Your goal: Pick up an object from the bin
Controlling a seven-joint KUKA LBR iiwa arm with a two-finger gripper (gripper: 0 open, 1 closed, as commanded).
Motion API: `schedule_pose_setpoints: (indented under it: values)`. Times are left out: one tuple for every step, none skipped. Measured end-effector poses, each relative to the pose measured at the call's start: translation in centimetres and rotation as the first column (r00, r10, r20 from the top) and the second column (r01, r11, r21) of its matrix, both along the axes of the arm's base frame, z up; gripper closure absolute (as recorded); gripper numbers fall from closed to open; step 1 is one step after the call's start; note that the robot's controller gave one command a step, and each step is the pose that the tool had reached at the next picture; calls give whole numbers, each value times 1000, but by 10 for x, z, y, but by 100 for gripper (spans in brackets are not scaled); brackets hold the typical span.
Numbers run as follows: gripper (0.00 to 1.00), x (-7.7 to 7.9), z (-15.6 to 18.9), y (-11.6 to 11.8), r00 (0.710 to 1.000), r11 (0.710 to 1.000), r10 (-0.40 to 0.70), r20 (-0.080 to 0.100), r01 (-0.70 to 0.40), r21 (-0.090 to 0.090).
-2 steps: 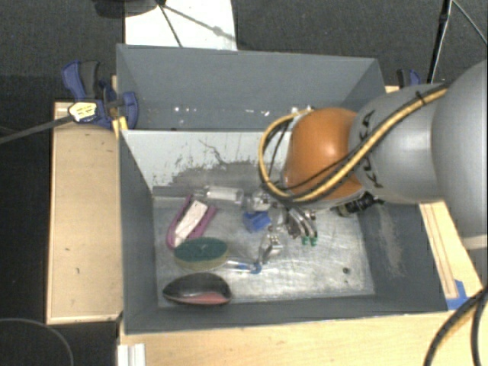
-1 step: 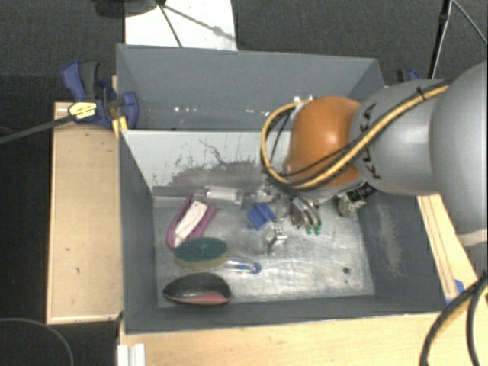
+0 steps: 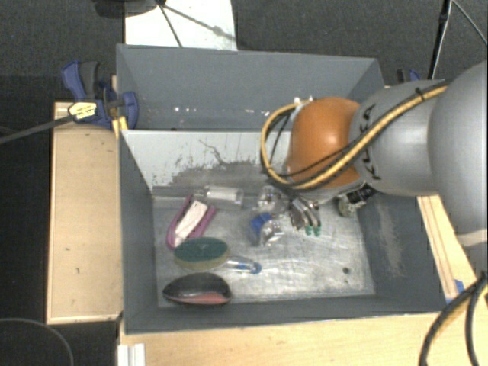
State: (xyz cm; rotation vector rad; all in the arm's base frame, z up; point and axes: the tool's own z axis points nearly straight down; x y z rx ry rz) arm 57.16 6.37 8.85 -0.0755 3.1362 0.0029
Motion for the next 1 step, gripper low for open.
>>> schedule_pose_setpoints:
  values:
    - [100, -13, 147, 30, 1000, 1000, -2, 6, 2, 1]
